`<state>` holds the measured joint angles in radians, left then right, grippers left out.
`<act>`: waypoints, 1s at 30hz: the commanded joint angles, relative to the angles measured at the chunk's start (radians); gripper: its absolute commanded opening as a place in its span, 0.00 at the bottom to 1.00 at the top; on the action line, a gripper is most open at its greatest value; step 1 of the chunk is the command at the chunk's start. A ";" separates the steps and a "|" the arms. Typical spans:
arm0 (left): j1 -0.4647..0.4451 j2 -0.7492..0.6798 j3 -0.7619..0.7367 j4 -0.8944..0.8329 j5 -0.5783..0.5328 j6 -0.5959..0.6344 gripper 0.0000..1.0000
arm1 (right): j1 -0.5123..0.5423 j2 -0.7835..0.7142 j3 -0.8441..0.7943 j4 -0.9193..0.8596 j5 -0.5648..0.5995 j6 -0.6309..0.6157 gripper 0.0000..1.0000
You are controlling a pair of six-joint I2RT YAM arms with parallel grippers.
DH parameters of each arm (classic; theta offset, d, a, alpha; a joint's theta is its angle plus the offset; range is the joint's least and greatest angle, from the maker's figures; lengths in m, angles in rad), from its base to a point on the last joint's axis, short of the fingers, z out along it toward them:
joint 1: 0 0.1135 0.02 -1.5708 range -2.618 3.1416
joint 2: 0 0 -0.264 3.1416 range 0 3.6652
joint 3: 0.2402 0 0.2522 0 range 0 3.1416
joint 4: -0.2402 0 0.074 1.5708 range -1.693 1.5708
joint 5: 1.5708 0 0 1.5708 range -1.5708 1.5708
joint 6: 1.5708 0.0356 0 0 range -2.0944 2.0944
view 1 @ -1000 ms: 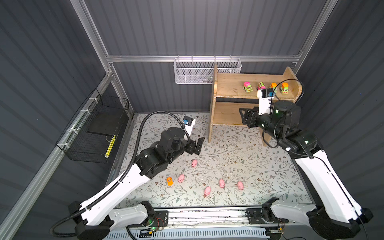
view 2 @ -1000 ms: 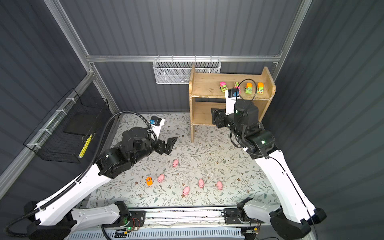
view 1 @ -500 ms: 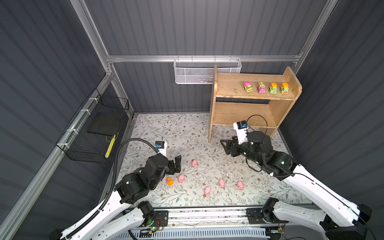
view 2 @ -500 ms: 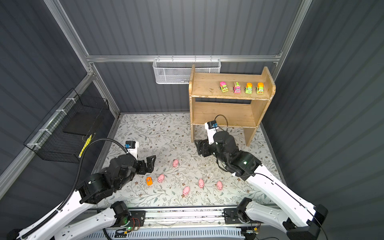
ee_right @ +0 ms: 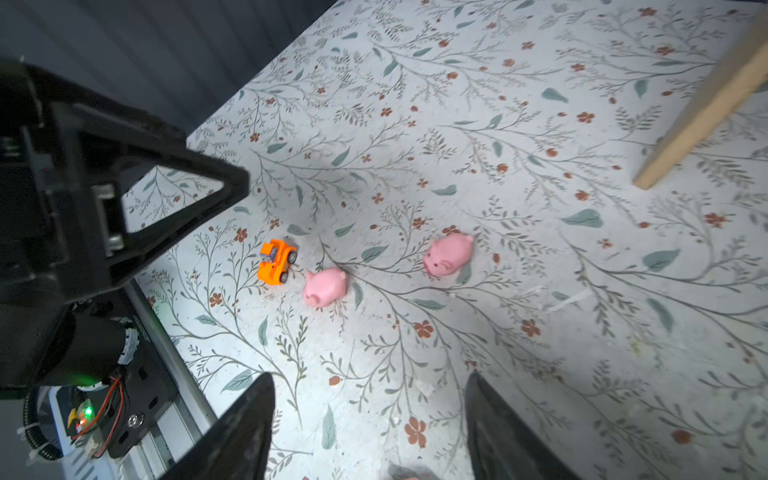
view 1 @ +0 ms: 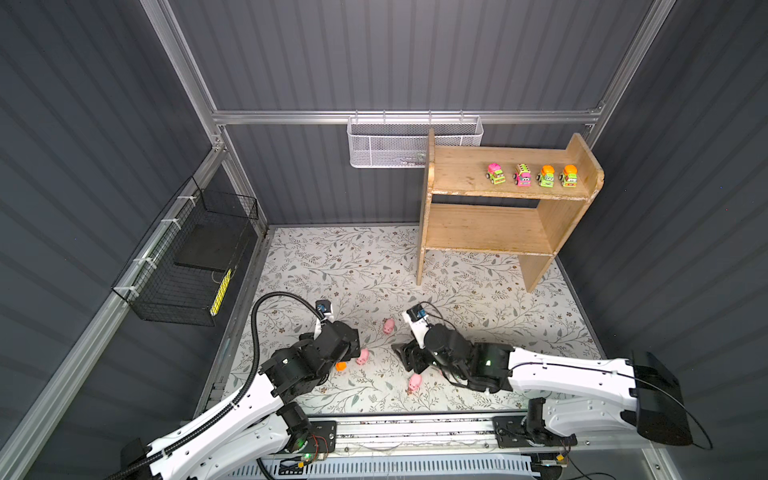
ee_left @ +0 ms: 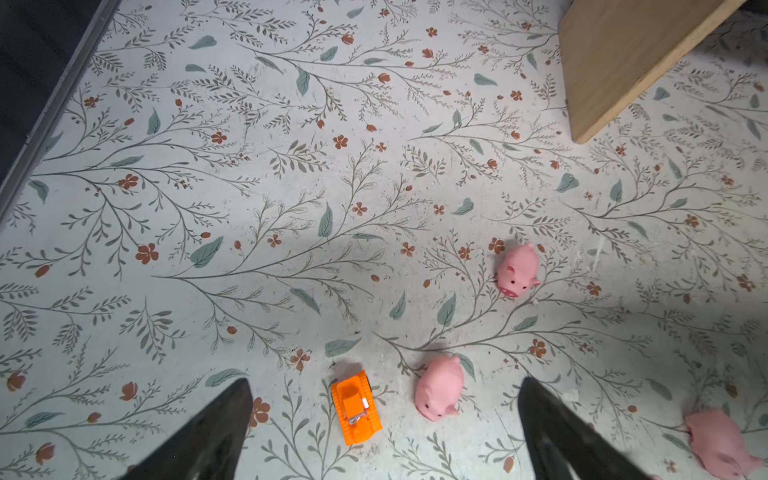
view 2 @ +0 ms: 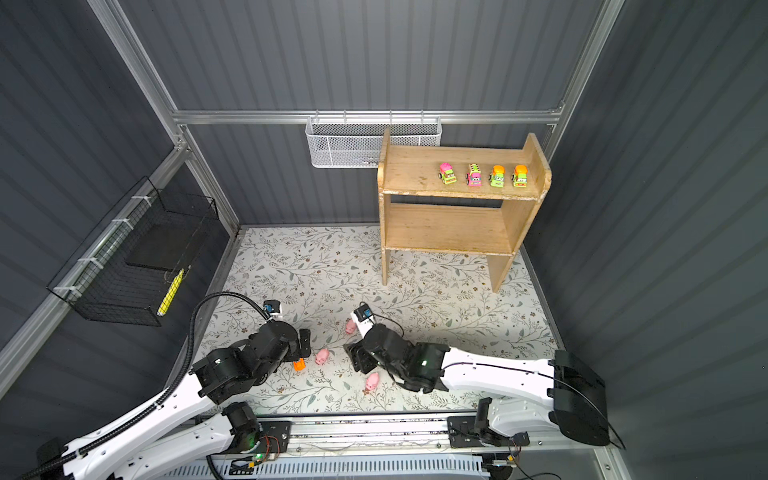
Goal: Place and organize the plastic toys onto the shelf
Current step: 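Withdraw the right gripper from the shelf and move it down toward the orange truck, then lower the right gripper onto the small orange truck and close it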
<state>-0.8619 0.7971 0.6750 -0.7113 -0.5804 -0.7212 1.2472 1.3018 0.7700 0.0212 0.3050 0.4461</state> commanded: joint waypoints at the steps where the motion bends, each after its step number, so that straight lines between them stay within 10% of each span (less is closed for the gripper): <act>1: 0.089 0.014 0.002 0.070 0.043 0.042 0.99 | 0.047 0.064 0.017 0.113 0.081 0.009 0.71; 5: 0.278 0.024 -0.034 0.109 0.221 0.071 0.94 | 0.089 0.104 0.022 0.116 0.095 0.017 0.71; 30: 0.770 0.197 -0.091 0.329 0.537 0.133 0.98 | 0.158 0.552 0.360 0.167 -0.001 -0.040 0.70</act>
<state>-0.1215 0.9886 0.5850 -0.4370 -0.0937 -0.6125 1.4006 1.8141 1.0748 0.2081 0.3222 0.4278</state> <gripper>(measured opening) 0.978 0.696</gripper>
